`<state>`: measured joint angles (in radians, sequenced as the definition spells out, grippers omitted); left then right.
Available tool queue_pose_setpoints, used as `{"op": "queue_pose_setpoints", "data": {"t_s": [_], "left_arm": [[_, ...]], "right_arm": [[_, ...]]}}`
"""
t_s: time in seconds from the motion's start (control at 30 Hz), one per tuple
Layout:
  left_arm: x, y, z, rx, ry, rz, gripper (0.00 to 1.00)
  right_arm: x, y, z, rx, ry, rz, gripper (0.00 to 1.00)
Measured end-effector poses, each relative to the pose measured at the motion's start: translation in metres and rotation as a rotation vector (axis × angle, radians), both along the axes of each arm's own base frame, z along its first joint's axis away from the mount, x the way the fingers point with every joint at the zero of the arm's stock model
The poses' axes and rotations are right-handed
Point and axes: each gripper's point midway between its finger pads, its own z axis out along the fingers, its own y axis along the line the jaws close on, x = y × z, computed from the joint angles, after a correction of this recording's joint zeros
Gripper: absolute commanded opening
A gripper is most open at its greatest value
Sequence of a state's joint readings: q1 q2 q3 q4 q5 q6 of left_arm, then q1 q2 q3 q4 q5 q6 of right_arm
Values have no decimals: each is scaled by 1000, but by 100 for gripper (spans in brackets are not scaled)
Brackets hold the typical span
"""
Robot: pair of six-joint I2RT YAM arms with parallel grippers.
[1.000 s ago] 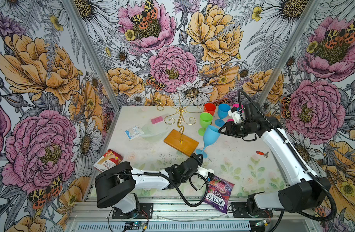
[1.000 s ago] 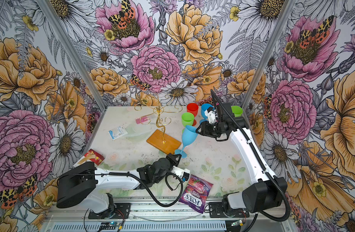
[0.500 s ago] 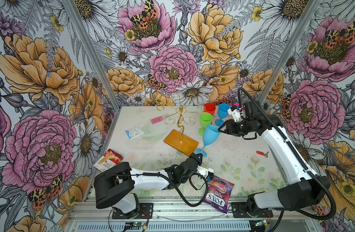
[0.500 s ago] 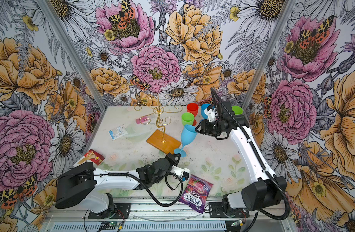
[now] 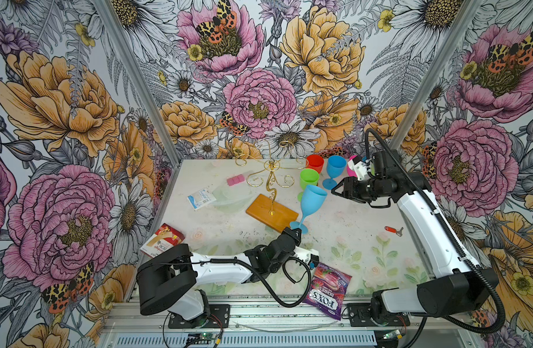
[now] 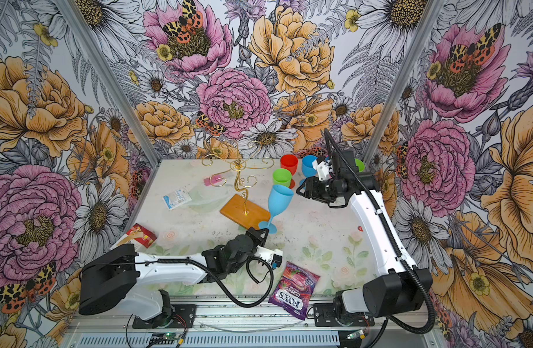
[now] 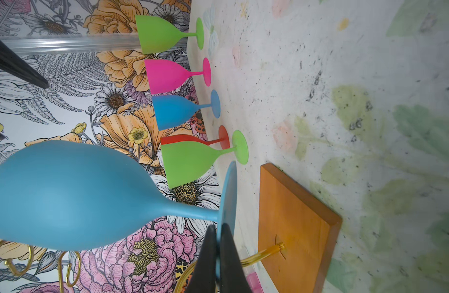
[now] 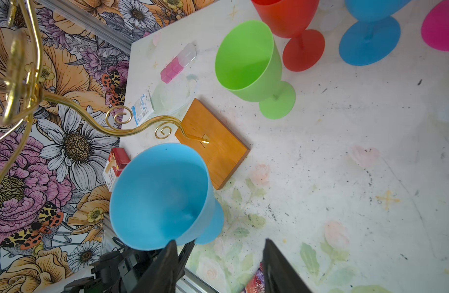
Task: Take the wine glass off the wine glass rack
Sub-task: Place the wine glass at the top-right of the table.
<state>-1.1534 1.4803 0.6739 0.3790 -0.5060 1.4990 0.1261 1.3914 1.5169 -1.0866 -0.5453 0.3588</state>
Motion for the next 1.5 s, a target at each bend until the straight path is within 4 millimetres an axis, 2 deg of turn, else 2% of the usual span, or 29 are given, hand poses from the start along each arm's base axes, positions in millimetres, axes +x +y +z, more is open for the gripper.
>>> {"op": "queue_pose_setpoints", "data": {"t_s": [0.13,0.37,0.57,0.97,1.13,1.23,1.4,1.5], "left_arm": [[2,-2,5,-2,-26,-6,0],[4,-5,13,-11,-64,-13,0],[4,-6,11,0,-73,-16,0],[4,-3,7,23,-87,-16,0],[6,0,7,34,-94,-6,0],[6,0,7,34,-94,-5,0],[6,-1,7,26,-90,-3,20],[5,-1,9,-1,-75,6,26]], "right_arm": [[5,6,2,16,-6,11,55],[14,19,-10,37,30,42,49],[19,26,-15,60,43,60,39],[24,32,-20,89,63,79,7],[26,30,-24,75,65,77,0],[27,30,-24,70,62,77,0],[28,28,-25,59,59,70,0],[29,28,-22,56,49,67,0]]}}
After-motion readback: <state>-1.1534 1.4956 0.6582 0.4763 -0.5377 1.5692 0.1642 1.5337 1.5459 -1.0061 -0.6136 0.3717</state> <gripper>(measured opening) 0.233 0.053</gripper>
